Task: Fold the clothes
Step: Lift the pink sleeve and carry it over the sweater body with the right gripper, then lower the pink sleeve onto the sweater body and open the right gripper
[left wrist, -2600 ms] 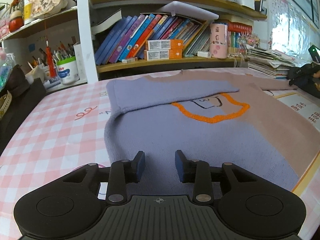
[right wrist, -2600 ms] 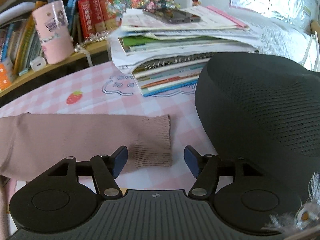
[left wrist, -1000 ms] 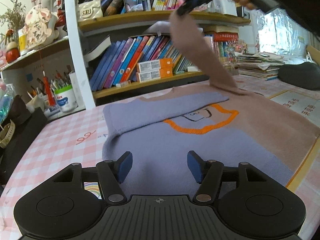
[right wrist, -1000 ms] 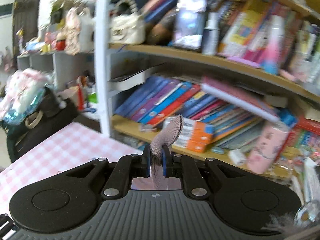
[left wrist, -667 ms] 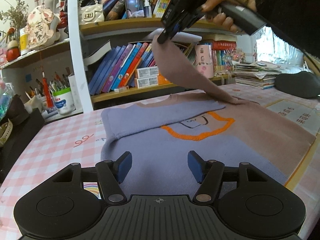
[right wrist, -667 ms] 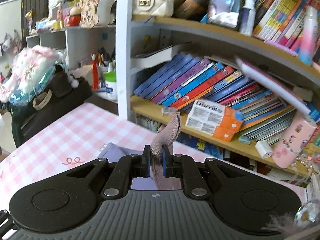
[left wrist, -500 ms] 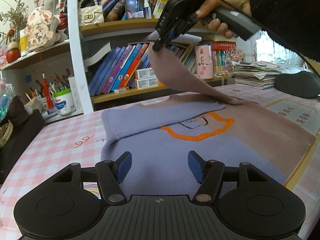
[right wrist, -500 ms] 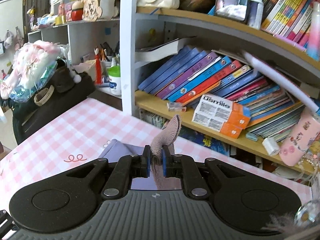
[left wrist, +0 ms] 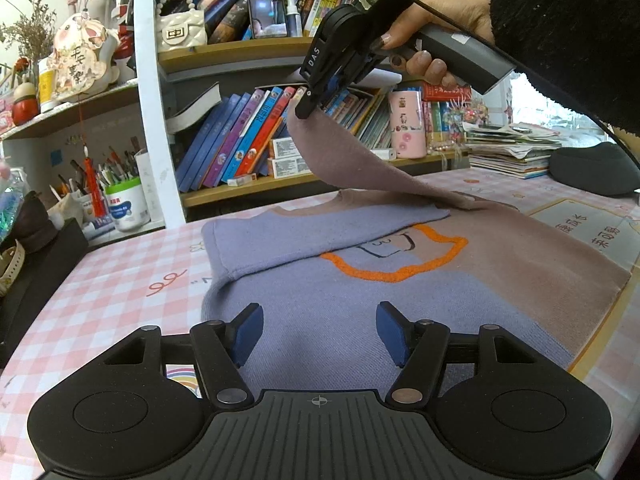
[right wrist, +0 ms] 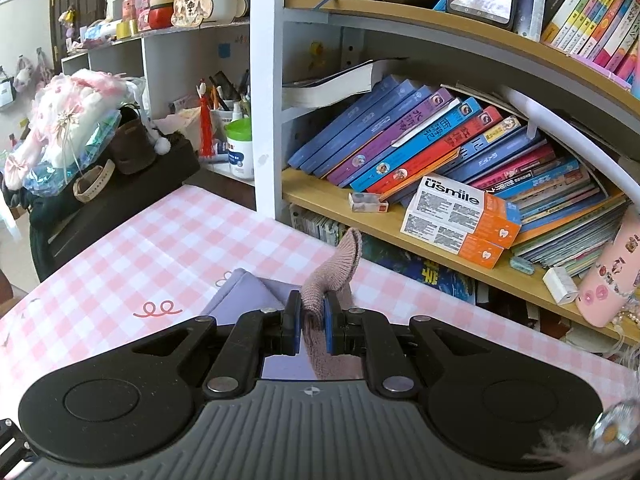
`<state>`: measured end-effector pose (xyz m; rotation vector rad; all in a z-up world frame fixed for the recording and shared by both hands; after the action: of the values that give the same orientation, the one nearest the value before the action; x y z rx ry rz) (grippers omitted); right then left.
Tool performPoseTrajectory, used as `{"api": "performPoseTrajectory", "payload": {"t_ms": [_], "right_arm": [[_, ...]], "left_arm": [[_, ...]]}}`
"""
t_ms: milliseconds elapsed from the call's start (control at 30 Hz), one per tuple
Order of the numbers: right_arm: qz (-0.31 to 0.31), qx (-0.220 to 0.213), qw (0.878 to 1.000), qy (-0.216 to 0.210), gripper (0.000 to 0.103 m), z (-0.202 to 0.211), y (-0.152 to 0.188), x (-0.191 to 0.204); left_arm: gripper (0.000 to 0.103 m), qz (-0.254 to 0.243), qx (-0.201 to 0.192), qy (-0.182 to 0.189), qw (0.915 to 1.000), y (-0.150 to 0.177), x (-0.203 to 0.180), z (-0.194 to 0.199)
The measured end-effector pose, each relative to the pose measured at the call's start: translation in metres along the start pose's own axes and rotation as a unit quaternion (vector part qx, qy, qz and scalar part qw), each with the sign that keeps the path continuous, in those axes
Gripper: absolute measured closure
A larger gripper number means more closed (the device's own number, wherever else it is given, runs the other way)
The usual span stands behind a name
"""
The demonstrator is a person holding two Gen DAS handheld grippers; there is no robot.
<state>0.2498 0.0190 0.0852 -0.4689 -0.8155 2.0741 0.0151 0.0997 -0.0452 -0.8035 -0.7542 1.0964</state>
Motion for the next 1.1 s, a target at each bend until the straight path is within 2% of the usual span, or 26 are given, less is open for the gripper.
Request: {"api": "performPoseTrajectory", "payload": {"t_ms": [1100], "right_arm": [[-0.001, 0.024, 0.999, -0.028, 0.092, -0.024, 0.009, 0.014]], "left_arm": [[0.039, -0.001, 0.000, 0.000, 1.0000, 0.000, -0.001, 0.001]]}}
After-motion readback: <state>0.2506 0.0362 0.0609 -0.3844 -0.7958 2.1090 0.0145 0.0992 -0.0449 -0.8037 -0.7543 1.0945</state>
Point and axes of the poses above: each gripper's, at about its wrist camera, not at the fingertips, and z roughly against the way its jaws point, x to its left, y to its underside, the point moved 9 cm from there along -z, roughly the way its jaws point, and after that the axes turned 7 degrees about x, right-handed, at the moved point
